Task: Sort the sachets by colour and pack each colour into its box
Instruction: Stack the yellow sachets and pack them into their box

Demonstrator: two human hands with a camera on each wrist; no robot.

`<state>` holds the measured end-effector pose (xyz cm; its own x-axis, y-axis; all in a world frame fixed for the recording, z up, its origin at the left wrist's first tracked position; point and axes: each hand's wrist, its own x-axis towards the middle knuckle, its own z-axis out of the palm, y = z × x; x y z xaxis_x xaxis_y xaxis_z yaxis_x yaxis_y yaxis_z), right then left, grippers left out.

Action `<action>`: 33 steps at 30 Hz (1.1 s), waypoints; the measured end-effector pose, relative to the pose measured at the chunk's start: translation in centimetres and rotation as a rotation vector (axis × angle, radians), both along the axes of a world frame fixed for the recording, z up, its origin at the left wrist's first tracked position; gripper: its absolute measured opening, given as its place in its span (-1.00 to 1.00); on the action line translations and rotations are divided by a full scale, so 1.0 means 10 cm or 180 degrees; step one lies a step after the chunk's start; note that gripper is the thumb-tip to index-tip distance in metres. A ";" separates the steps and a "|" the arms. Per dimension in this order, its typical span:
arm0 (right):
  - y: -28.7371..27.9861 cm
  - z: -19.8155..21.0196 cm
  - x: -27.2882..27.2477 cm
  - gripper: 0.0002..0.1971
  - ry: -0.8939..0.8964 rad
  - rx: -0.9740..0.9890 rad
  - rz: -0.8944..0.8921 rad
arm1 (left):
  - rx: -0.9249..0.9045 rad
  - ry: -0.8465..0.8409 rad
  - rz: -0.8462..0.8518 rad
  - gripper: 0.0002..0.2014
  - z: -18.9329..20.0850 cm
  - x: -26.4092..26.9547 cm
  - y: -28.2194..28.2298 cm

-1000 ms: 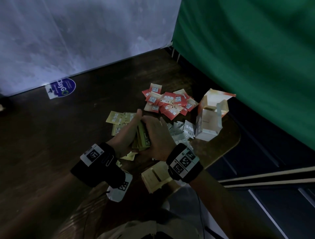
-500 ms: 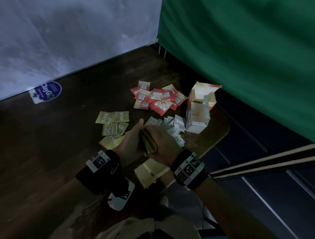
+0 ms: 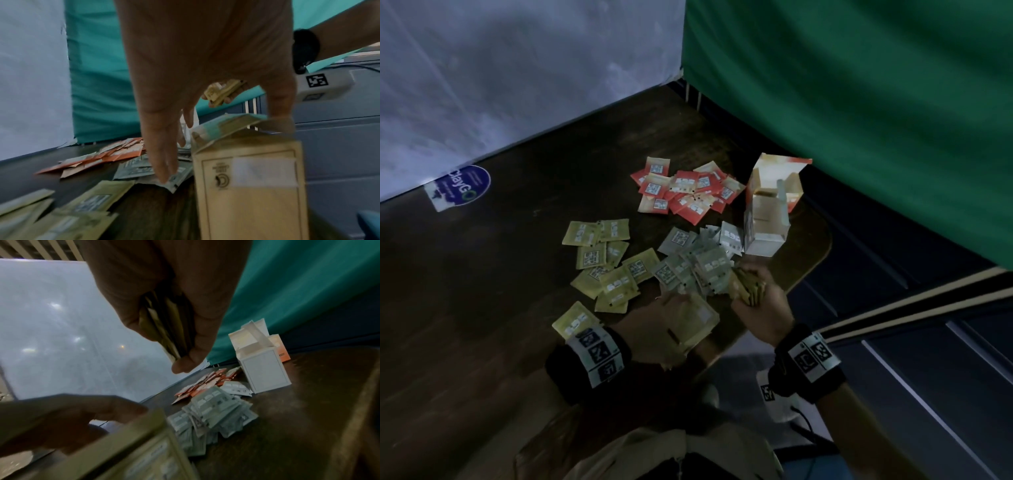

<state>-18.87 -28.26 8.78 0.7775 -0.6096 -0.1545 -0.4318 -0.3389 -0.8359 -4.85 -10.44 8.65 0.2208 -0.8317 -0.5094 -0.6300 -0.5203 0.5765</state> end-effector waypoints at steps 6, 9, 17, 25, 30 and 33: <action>0.28 -0.08 -0.03 -0.52 -0.0380 0.0333 0.0244 | -0.0181 0.0866 0.0909 -0.55 0.05 0.13 0.15; 0.43 -0.08 0.07 -0.52 -0.0232 0.0485 0.0620 | -0.0235 0.0880 0.1119 -0.61 0.09 0.14 0.20; 0.78 -0.21 0.45 -0.35 0.1830 -0.0939 0.1547 | -0.0324 0.0723 0.1242 -0.59 0.07 0.08 0.18; 0.84 -0.21 0.50 -0.35 0.1676 -0.0927 0.1399 | -0.0469 0.0804 0.1276 -0.62 0.02 0.07 0.22; 0.81 -0.22 0.35 -0.60 0.1377 -0.1668 0.1146 | -0.0541 0.0710 0.1227 -0.67 -0.02 0.09 0.27; 0.80 -0.39 0.30 -0.78 0.1297 -0.1683 0.1278 | -0.0618 0.0621 0.1225 -0.67 -0.04 0.08 0.28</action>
<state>-15.90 -20.24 4.85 0.8986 -0.3656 -0.2426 -0.4300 -0.8437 -0.3214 -4.06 -7.68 8.23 0.4473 -0.7922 -0.4151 -0.2828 -0.5656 0.7747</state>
